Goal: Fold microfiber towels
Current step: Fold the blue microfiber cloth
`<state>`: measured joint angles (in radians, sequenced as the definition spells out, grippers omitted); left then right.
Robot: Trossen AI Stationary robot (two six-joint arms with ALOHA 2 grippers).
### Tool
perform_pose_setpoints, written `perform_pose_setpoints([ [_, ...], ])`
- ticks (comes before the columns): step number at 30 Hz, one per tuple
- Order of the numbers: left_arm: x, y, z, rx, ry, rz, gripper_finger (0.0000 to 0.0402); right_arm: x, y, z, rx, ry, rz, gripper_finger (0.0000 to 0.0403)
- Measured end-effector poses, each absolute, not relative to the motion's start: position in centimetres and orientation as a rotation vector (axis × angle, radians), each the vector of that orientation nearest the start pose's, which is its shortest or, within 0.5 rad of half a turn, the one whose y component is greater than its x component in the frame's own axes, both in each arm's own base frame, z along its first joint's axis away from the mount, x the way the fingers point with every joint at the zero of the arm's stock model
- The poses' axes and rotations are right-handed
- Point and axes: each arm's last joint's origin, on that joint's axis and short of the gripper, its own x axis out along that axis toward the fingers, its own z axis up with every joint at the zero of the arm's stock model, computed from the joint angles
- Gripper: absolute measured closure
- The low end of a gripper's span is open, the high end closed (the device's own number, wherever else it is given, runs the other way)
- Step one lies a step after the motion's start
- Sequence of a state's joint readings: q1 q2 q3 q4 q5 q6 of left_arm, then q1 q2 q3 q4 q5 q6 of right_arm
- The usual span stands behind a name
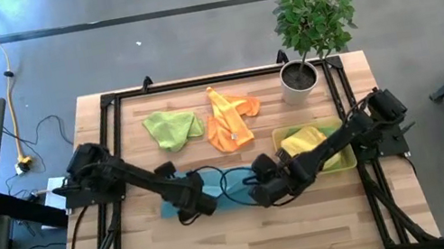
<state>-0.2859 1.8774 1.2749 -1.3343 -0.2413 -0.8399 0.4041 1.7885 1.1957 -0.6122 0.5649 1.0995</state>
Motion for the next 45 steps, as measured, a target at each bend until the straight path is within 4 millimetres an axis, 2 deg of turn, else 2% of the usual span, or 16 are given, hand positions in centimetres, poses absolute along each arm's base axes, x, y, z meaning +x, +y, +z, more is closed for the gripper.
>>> perform_pose_setpoints([
  [5,29.3,-7.3,17.5,-0.118,1.737,0.665,0.0395,32.2,12.1,18.5,0.525,0.912,-0.671,0.0403],
  [10,29.2,-8.0,17.4,-0.191,1.814,0.539,0.0398,31.9,12.8,18.4,0.592,0.984,-0.618,0.0403],
  [13,29.1,-8.4,17.4,-0.148,1.818,0.501,0.04,31.8,13.1,18.4,0.576,0.981,-0.62,0.0403],
  [20,29.8,-7.6,17.3,-0.081,1.706,0.566,0.0395,31.6,12.1,18.3,0.551,1.007,-0.674,0.0403],
  [37,30.4,-5.5,17.3,-0.17,1.617,0.76,0.0396,31.1,11.5,18.2,0.555,0.998,-0.789,0.0403],
  [45,30.6,-5.0,17.3,-0.176,1.613,0.751,0.0396,31.1,11.4,18.2,0.536,0.966,-0.804,0.0402],
])
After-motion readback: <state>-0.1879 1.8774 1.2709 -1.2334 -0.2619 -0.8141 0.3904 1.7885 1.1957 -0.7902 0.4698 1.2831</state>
